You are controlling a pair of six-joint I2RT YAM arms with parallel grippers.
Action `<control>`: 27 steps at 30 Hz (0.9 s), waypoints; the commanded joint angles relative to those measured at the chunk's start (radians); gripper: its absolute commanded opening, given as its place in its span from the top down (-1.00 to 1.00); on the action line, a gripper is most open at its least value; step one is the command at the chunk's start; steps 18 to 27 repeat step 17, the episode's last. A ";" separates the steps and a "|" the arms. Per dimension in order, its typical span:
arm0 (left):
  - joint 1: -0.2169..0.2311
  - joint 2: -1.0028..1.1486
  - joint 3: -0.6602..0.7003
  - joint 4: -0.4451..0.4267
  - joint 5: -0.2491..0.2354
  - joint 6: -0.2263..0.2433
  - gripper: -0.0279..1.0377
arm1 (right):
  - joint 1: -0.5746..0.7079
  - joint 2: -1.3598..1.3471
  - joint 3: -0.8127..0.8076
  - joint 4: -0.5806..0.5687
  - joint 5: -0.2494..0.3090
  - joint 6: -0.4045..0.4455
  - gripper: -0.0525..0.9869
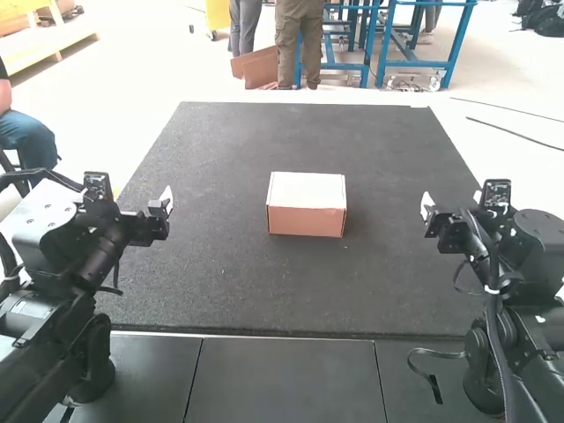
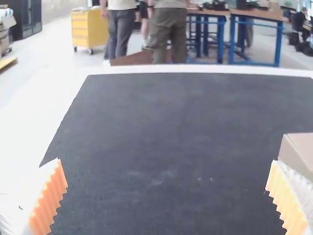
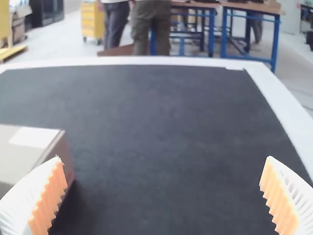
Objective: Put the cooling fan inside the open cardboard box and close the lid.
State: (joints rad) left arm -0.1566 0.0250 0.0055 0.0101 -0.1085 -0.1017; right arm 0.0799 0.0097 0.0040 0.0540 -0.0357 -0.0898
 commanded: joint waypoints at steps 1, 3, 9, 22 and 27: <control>0.014 -0.019 -0.009 0.001 -0.007 -0.009 -0.86 | -0.015 -0.013 -0.006 0.003 0.014 0.007 -0.85; 0.019 -0.019 -0.009 -0.001 -0.008 -0.013 -0.86 | -0.017 -0.013 -0.006 0.003 0.022 0.009 -0.85; 0.054 -0.020 -0.009 -0.001 -0.008 -0.015 -0.86 | -0.035 -0.013 -0.006 -0.005 0.036 0.010 -0.85; 0.074 -0.020 -0.009 -0.009 -0.008 0.002 -0.86 | -0.048 -0.013 -0.006 -0.023 0.037 0.021 -0.85; 0.074 -0.020 -0.009 -0.009 -0.008 0.002 -0.86 | -0.048 -0.013 -0.006 -0.023 0.037 0.021 -0.85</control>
